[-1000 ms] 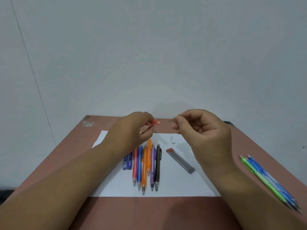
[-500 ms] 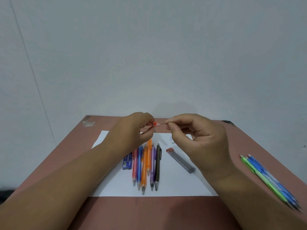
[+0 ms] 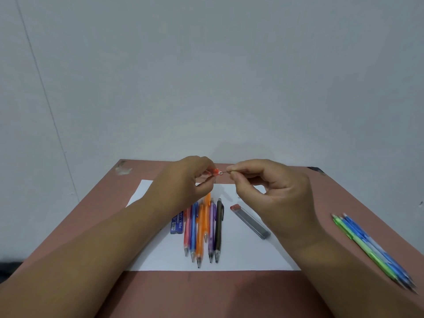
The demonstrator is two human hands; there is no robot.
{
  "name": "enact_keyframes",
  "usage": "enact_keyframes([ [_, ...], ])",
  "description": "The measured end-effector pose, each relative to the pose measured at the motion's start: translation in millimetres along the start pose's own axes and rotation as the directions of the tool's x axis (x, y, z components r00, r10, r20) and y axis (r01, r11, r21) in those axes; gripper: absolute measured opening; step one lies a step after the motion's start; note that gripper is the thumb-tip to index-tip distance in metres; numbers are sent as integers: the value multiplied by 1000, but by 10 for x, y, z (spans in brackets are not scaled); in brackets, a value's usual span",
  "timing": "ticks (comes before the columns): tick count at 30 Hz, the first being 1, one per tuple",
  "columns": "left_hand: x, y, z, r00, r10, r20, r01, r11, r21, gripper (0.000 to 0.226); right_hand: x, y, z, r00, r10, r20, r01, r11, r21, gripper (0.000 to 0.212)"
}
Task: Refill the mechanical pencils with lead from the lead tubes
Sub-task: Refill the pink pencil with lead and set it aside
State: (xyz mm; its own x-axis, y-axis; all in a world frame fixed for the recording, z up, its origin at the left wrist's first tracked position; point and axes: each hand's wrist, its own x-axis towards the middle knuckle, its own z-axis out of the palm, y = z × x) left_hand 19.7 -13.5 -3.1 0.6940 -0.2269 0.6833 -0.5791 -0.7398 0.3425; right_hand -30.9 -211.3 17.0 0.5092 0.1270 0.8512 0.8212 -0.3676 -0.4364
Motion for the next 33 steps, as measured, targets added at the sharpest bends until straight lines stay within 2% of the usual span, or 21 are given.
enact_keyframes([
  [16,4,36,-10,999,-12,35,10,999,40,15,4,43,-3,999,-37,25,39,995,-96,14],
  [23,-6,20,3,1000,9,25,-10,999,43,15,22,83,0,997,-71,40,78,973,-219,14],
  [33,3,21,5,1000,10,27,-11,999,35,20,30,173,2,999,-33,16,37,940,-340,9],
])
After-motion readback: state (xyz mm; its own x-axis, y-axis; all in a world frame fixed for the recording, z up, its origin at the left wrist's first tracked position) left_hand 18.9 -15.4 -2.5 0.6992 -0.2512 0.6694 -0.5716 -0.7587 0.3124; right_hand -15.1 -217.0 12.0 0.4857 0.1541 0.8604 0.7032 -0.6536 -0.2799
